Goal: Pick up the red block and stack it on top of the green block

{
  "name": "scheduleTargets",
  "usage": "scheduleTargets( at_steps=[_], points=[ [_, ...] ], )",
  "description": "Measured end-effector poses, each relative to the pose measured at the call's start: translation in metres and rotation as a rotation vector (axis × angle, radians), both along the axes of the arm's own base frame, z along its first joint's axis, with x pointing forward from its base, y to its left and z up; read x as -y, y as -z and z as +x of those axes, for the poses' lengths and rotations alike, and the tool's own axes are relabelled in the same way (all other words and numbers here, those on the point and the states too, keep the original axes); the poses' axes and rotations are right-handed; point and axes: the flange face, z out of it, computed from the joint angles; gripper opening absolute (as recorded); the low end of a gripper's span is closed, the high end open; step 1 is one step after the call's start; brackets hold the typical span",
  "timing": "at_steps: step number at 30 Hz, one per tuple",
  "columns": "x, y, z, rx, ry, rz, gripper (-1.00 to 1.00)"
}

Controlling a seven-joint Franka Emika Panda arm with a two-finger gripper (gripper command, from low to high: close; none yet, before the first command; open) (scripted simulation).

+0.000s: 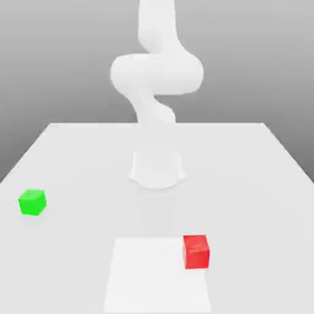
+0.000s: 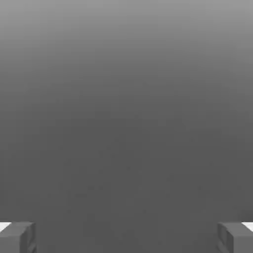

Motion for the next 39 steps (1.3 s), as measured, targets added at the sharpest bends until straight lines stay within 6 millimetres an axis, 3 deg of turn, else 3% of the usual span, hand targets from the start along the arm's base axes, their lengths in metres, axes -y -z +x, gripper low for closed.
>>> scheduleTargets(
  at_steps=[6, 12, 18, 24, 30, 39],
  points=[
    [-0.012, 0.102, 0.050, -0.136, -0.288, -0.080, 0.00],
    [-0.040, 0.208, 0.072, -0.254, -0.572, -0.178, 0.00],
    [-0.069, 0.309, 0.067, -0.359, -0.858, -0.297, 0.00],
    [-0.086, 0.395, 0.040, -0.450, -1.141, -0.437, 0.00],
    [-0.088, 0.457, 0.004, -0.525, -1.410, -0.592, 0.00],
    [-0.088, 0.491, 0.007, -0.522, -1.443, -0.624, 0.00]
  ],
)
